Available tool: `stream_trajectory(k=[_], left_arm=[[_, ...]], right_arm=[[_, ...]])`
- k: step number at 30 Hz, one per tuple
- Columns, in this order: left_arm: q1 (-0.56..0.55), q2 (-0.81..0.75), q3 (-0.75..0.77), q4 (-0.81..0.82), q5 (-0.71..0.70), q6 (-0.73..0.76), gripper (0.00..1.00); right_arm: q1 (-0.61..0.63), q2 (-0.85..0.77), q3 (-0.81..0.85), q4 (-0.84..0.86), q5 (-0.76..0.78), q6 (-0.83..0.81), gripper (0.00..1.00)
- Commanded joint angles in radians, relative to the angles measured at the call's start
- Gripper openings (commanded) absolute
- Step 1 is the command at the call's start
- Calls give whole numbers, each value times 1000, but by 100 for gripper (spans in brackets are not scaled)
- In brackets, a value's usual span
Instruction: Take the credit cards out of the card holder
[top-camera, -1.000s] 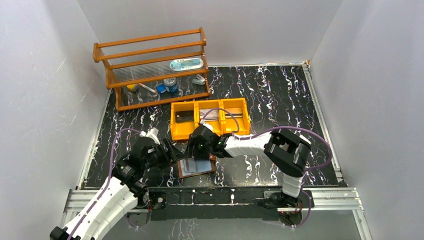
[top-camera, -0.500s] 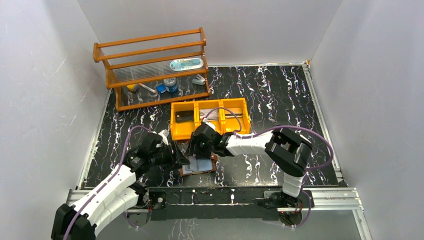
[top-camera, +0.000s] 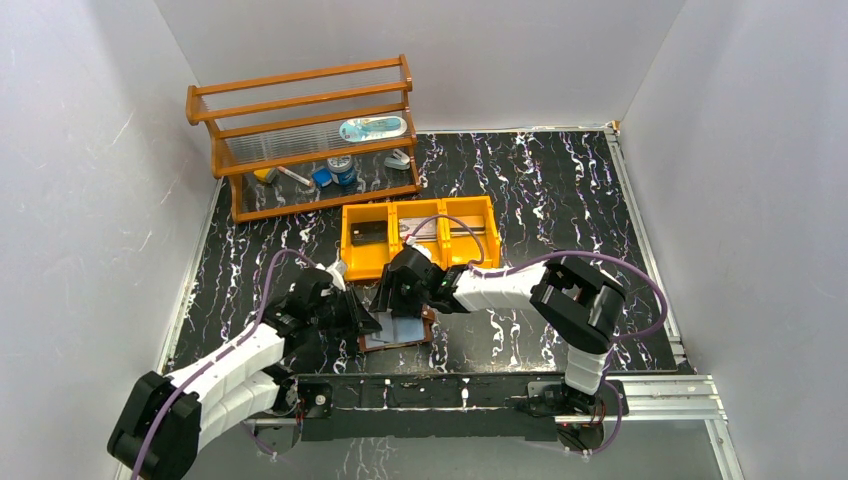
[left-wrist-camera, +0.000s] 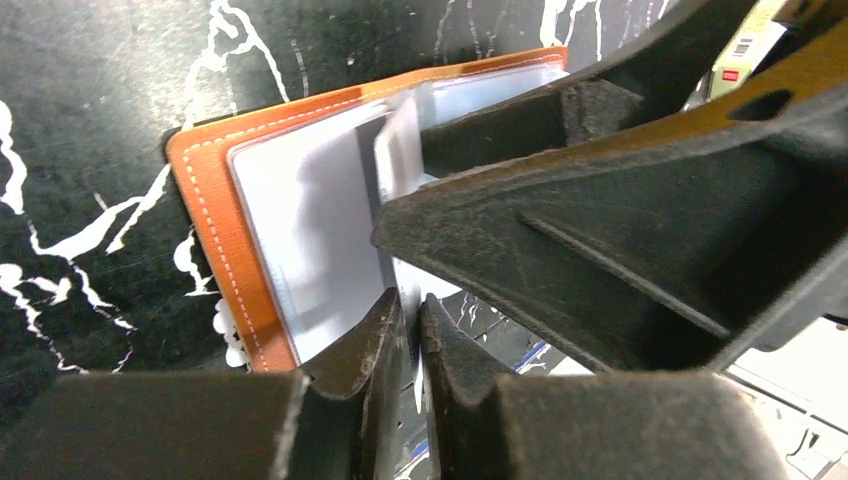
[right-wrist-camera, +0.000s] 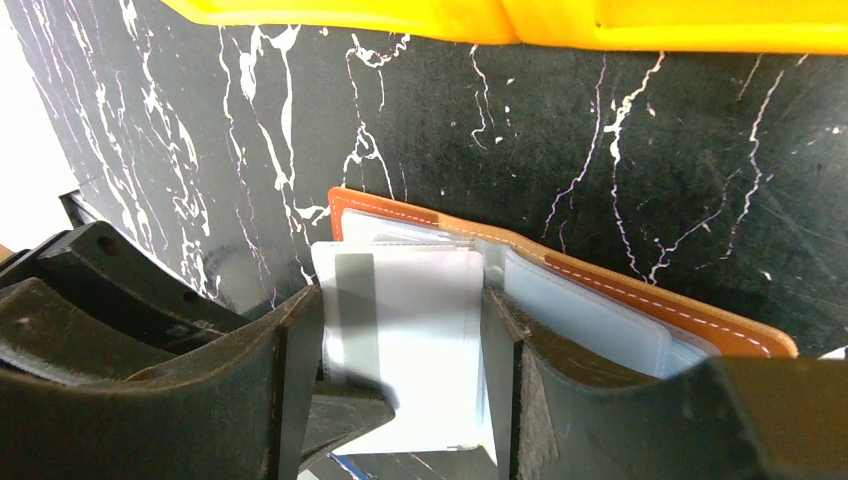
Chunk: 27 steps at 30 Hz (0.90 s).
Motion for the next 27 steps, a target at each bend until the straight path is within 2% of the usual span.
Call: stream_trajectory(k=[1, 5, 8, 12, 19, 23, 27], left_arm=[[-9, -34, 19, 50, 22, 19, 9], [-9, -55, 54, 7, 10, 47, 6], [-14, -24, 101, -42, 5, 90, 5], [-64, 31, 161, -85, -37, 123, 5], [-198, 146, 287, -170, -189, 159, 8], [-273, 208, 359, -259, -328, 179, 9], [-344, 260, 413, -277, -406, 186, 12]], right_arm=[[-7, -4, -38, -83, 15, -21, 64], [-7, -52, -40, -74, 7, -43, 72], [-9, -115, -46, -66, 7, -53, 80], [-17, -193, -55, -93, 35, -53, 85], [-25, -359, -139, -188, 182, -3, 87], [-28, -464, -229, -220, 238, 51, 87], [-29, -581, -345, -221, 294, 142, 89]])
